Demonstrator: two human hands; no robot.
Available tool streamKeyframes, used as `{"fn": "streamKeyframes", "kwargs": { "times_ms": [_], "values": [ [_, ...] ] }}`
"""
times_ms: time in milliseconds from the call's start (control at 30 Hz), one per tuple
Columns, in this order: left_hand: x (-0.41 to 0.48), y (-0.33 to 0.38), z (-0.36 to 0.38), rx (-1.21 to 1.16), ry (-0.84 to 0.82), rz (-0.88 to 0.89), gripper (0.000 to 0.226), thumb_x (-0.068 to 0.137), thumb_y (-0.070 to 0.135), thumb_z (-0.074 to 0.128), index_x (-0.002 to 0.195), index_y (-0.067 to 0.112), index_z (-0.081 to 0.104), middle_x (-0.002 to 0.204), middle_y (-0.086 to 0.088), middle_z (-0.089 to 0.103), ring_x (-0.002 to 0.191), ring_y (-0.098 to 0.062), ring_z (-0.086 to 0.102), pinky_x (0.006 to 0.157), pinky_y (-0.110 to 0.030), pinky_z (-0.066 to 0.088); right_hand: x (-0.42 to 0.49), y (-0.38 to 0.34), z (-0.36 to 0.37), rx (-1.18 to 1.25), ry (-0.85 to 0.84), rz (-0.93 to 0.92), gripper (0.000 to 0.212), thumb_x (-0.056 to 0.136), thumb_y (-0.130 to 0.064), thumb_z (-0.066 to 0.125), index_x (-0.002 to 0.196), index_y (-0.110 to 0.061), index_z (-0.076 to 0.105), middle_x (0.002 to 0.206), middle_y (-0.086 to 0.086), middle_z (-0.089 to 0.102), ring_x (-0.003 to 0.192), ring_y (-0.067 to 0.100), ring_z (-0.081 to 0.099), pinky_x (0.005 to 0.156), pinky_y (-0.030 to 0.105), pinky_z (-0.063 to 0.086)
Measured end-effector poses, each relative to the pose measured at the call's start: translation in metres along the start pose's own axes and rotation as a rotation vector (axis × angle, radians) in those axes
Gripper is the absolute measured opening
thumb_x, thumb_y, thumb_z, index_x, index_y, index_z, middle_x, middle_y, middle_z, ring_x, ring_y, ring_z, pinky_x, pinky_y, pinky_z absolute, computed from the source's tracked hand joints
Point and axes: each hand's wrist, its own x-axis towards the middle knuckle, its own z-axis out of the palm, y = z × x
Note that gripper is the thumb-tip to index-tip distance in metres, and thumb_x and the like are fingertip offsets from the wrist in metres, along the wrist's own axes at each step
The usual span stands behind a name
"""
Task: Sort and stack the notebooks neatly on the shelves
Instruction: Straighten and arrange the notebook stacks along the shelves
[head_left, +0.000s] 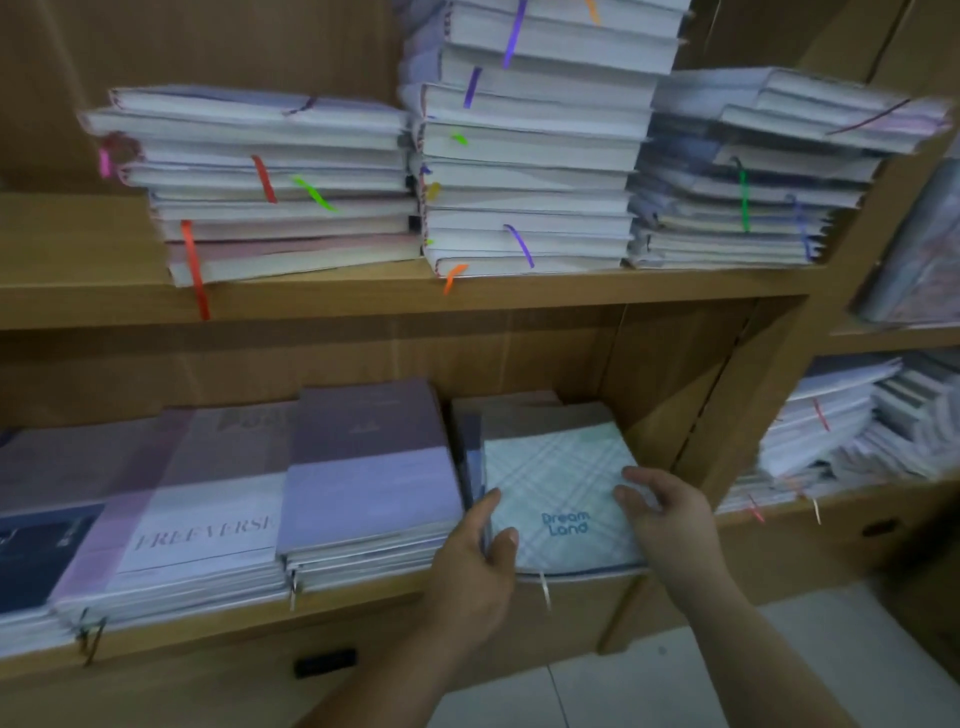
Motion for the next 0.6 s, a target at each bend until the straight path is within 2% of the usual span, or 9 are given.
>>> {"fn": "streamKeyframes", "kwargs": {
  "times_ms": [100,167,200,267,333,367,433,500,600],
  "values": [
    [-0.004,-0.008,0.002,0.158,0.036,-0.029,0.052,0.105,0.039,0.05,0.155,0.04,0.037,0.153,0.006,0.05,0.136,-0.019,0.052,0.092,-0.017,0.039,0.002,0.022,0.011,-0.113,-0.165,0.014,0.044,0.096,-0.031,0.068,0.138,-0.022,0.058,0.132,0.001,0.06,0.102,0.015,0.064,0.079,0.029,0.056],
    [-0.006,-0.011,-0.005,0.234,0.001,-0.016,0.058,0.103,0.048,0.049,0.157,0.042,0.029,0.15,0.002,0.055,0.129,-0.02,0.057,0.087,-0.017,0.041,-0.001,0.023,0.005,-0.073,-0.301,0.027,0.061,0.088,-0.036,0.078,0.142,-0.024,0.054,0.136,-0.004,0.054,0.111,0.012,0.059,0.084,0.024,0.052],
    [-0.007,-0.013,-0.01,0.291,-0.039,-0.002,0.068,0.099,0.055,0.053,0.159,0.042,0.023,0.144,-0.002,0.06,0.123,-0.021,0.06,0.084,-0.018,0.043,-0.002,0.024,0.0,-0.076,-0.375,0.02,0.07,0.081,-0.038,0.084,0.143,-0.028,0.052,0.135,-0.009,0.052,0.113,0.009,0.057,0.085,0.02,0.051],
    [-0.012,-0.014,-0.016,0.463,-0.145,0.04,0.099,0.085,0.07,0.063,0.161,0.04,0.008,0.13,-0.002,0.064,0.109,-0.018,0.064,0.08,-0.024,0.049,-0.007,0.026,-0.013,-0.077,-0.546,0.009,0.086,0.071,-0.028,0.092,0.142,-0.036,0.044,0.132,-0.02,0.045,0.113,0.002,0.054,0.082,0.014,0.051],
    [-0.016,-0.013,-0.018,0.604,-0.187,0.078,0.109,0.08,0.065,0.071,0.161,0.039,0.002,0.113,0.004,0.061,0.096,-0.012,0.061,0.077,-0.027,0.049,-0.013,0.033,-0.022,-0.082,-0.672,0.0,0.102,0.067,-0.008,0.093,0.146,-0.039,0.036,0.133,-0.025,0.04,0.115,0.0,0.052,0.081,0.014,0.053],
    [-0.016,-0.013,-0.018,0.648,-0.17,0.097,0.103,0.085,0.056,0.072,0.161,0.038,0.005,0.102,0.005,0.06,0.09,-0.012,0.06,0.076,-0.027,0.049,-0.014,0.04,-0.022,-0.12,-0.648,-0.029,0.106,0.066,-0.003,0.092,0.147,-0.041,0.035,0.133,-0.026,0.041,0.118,0.004,0.053,0.084,0.015,0.054],
    [-0.01,-0.012,-0.018,0.697,-0.141,0.142,0.089,0.092,0.043,0.069,0.162,0.036,0.015,0.093,0.004,0.061,0.089,-0.012,0.062,0.08,-0.027,0.051,-0.012,0.049,-0.017,-0.183,-0.49,-0.071,0.101,0.067,-0.005,0.092,0.147,-0.04,0.042,0.128,-0.027,0.047,0.121,0.008,0.054,0.086,0.014,0.053],
    [-0.004,-0.011,-0.016,0.668,-0.121,0.144,0.084,0.094,0.04,0.069,0.161,0.036,0.019,0.096,0.002,0.067,0.088,-0.012,0.063,0.081,-0.025,0.051,-0.006,0.051,-0.012,-0.151,-0.359,-0.067,0.091,0.066,-0.008,0.093,0.143,-0.035,0.052,0.124,-0.023,0.053,0.12,0.011,0.056,0.081,0.011,0.051],
    [0.004,-0.01,-0.012,0.556,-0.098,0.123,0.083,0.093,0.041,0.072,0.16,0.037,0.023,0.09,0.006,0.063,0.083,-0.007,0.058,0.078,-0.021,0.049,0.004,0.053,-0.004,-0.109,-0.268,-0.073,0.08,0.07,-0.007,0.091,0.139,-0.031,0.058,0.126,-0.012,0.058,0.119,0.012,0.056,0.081,0.009,0.048]
  ]
}}
